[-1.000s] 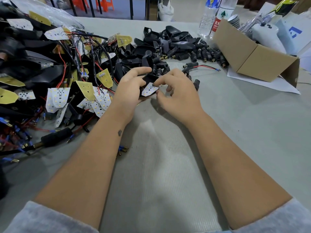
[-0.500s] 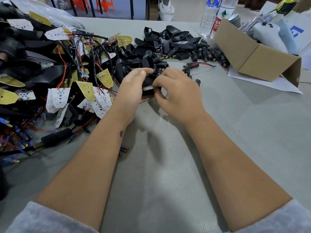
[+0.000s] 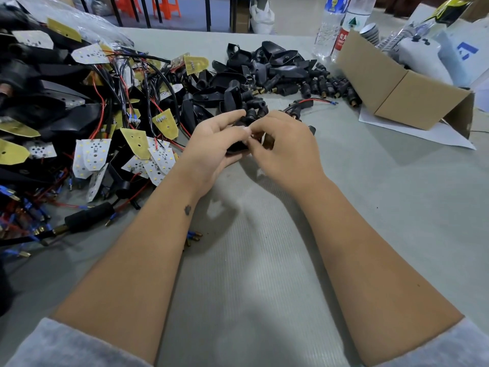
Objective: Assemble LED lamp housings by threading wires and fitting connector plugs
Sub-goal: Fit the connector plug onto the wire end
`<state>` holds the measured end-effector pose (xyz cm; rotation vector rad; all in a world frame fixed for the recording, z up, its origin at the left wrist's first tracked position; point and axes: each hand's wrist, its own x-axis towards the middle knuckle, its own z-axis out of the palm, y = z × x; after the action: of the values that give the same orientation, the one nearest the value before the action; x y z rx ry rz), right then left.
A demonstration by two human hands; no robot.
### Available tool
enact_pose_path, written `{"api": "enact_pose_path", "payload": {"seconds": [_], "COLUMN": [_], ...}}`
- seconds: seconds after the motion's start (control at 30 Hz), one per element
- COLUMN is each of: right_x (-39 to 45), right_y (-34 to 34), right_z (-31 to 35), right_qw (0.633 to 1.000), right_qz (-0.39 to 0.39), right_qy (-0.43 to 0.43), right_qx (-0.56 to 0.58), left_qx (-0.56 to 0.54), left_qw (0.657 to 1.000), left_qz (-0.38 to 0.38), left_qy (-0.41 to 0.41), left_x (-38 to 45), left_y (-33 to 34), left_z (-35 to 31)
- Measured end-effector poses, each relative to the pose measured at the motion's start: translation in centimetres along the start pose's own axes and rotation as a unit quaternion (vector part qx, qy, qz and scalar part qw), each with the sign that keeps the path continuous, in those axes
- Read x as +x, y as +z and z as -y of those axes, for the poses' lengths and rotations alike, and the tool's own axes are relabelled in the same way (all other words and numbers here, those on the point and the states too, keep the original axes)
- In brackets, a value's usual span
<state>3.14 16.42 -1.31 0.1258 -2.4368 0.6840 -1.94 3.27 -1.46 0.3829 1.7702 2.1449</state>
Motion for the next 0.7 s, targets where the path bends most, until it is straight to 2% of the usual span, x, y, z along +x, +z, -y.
{"api": "enact_pose_path", "payload": {"seconds": [0.13, 0.3, 0.4, 0.47, 0.53, 0.6, 0.7], "right_x": [-0.2, 0.0, 0.4, 0.6, 0.6, 0.5, 0.3], "right_y": [0.2, 1.1, 0.8, 0.3, -0.1, -0.2, 0.1], "right_z": [0.4, 0.9, 0.3, -0.5, -1.2, -1.7, -2.2], "right_qw": [0.995, 0.979, 0.959, 0.963, 0.98, 0.984, 0.976], "right_qz": [-0.001, -0.063, -0.111, -0.115, -0.092, -0.049, 0.033], "right_qy": [0.049, 0.118, 0.184, 0.205, 0.177, 0.146, 0.136], "right_qx": [0.082, 0.152, 0.187, 0.134, 0.011, -0.094, -0.166], "left_qx": [-0.039, -0.081, -0.092, -0.1, -0.077, -0.034, -0.017], "left_qw": [0.999, 0.996, 0.994, 0.991, 0.991, 0.989, 0.989], "left_qz": [-0.014, -0.025, -0.057, -0.08, -0.113, -0.14, -0.145], "left_qy": [-0.001, -0.005, -0.026, -0.028, -0.01, 0.016, 0.032], "left_x": [0.0, 0.2, 0.3, 0.3, 0.1, 0.0, -0.1], "left_y": [0.1, 0.3, 0.1, -0.1, -0.4, -0.9, -1.5], "left_z": [0.0, -0.1, -0.3, -0.5, -0.6, -0.7, -0.8]}}
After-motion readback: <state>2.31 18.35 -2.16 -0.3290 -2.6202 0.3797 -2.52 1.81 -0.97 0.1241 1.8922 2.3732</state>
